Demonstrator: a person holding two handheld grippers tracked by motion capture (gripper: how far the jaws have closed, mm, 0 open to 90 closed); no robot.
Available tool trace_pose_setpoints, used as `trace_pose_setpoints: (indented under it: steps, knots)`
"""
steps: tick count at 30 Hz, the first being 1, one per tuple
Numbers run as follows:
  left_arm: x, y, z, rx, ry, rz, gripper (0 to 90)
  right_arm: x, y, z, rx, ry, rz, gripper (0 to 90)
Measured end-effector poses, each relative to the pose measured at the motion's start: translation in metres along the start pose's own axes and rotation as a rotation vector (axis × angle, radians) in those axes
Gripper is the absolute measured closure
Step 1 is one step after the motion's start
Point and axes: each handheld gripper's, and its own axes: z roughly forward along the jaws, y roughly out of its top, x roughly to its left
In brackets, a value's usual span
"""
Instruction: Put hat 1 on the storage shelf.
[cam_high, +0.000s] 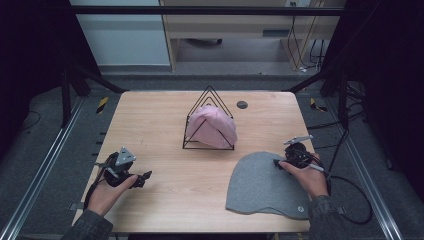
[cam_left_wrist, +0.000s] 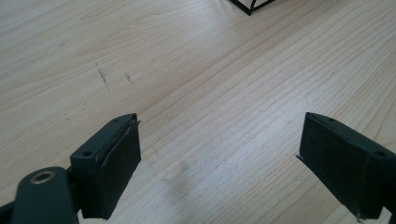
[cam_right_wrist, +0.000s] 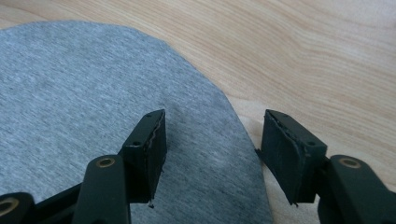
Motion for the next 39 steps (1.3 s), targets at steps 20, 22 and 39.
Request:
trace_pose_setpoints:
  steps: [20,22,39]
  knots:
    - [-0.002,-0.001,0.004,0.032,-0.029,0.006,12.4,0.003,-0.010,-0.007,-0.023,0.124,0.011,85.3]
    - [-0.002,-0.001,0.005,0.033,-0.030,0.005,12.4,0.003,-0.009,-0.012,-0.060,0.129,0.006,85.9]
    - [-0.015,0.001,0.009,0.091,-0.149,0.036,13.1,0.060,0.026,-0.092,-0.272,0.202,-0.208,86.3]
